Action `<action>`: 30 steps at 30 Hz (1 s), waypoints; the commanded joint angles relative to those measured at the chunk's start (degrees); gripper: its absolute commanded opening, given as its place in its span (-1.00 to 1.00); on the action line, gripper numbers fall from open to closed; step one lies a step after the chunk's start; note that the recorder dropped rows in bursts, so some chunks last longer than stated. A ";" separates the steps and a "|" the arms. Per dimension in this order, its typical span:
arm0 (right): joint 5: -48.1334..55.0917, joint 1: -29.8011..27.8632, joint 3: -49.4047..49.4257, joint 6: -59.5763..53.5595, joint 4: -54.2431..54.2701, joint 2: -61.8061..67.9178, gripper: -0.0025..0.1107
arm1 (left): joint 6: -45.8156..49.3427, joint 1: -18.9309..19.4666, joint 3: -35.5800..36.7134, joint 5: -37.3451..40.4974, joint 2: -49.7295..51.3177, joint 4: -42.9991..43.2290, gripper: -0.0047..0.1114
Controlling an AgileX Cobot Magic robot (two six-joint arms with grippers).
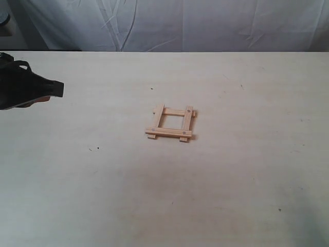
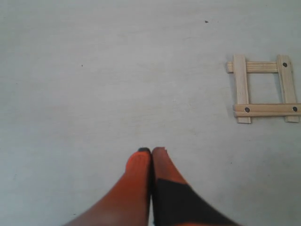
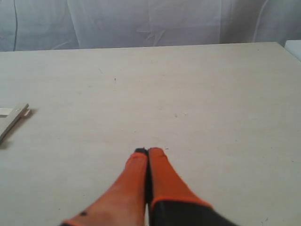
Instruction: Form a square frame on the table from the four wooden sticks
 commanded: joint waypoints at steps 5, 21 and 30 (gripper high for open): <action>-1.23 -0.32 0.24 -1.56 0.08 -0.35 -0.97 | 0.12 -0.43 0.27 -0.66 -0.54 -0.23 -0.92; -1.23 -0.32 0.24 -1.45 0.08 -0.35 -0.97 | 0.12 -0.43 0.27 -0.66 -0.54 -0.23 -0.92; -1.34 -0.32 0.24 -1.45 0.08 -0.35 -0.97 | 0.12 -0.43 0.27 -0.44 -2.84 3.74 -0.92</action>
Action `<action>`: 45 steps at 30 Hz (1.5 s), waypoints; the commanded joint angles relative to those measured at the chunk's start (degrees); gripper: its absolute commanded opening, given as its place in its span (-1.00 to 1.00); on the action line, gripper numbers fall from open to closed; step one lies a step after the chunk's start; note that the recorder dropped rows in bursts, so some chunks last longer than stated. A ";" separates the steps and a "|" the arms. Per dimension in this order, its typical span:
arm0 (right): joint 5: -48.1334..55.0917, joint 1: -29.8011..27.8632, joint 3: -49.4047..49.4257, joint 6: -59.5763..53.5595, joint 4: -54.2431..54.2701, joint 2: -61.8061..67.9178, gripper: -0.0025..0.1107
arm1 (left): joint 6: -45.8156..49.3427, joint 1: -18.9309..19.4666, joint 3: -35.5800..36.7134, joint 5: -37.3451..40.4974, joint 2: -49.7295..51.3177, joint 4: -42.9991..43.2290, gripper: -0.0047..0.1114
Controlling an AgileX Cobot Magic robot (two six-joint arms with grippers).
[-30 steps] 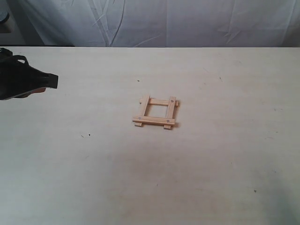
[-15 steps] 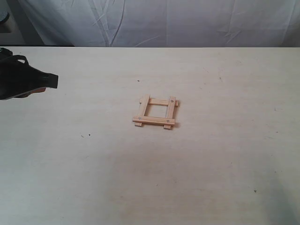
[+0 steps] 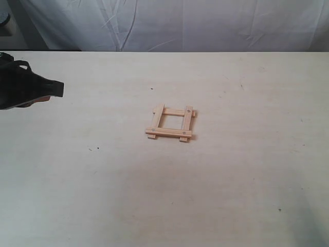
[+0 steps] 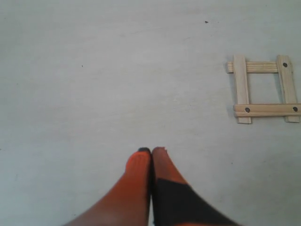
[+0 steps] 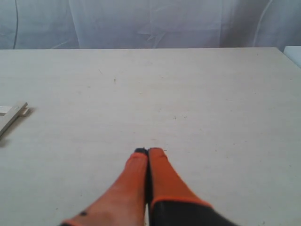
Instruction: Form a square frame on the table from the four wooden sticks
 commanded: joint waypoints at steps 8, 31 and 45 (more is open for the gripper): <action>-0.89 -0.26 0.11 -0.08 -0.02 -0.35 -0.97 | -0.01 2.96 11.65 -4.68 -24.96 6.75 -0.92; -0.77 -0.32 0.11 -0.08 -0.02 -0.35 -0.97 | 0.01 9.97 45.25 -15.75 -68.50 7.73 -0.92; -0.77 -0.32 0.11 -0.08 -0.02 -0.35 -0.97 | 0.12 9.97 45.25 -15.63 -68.50 8.14 -0.92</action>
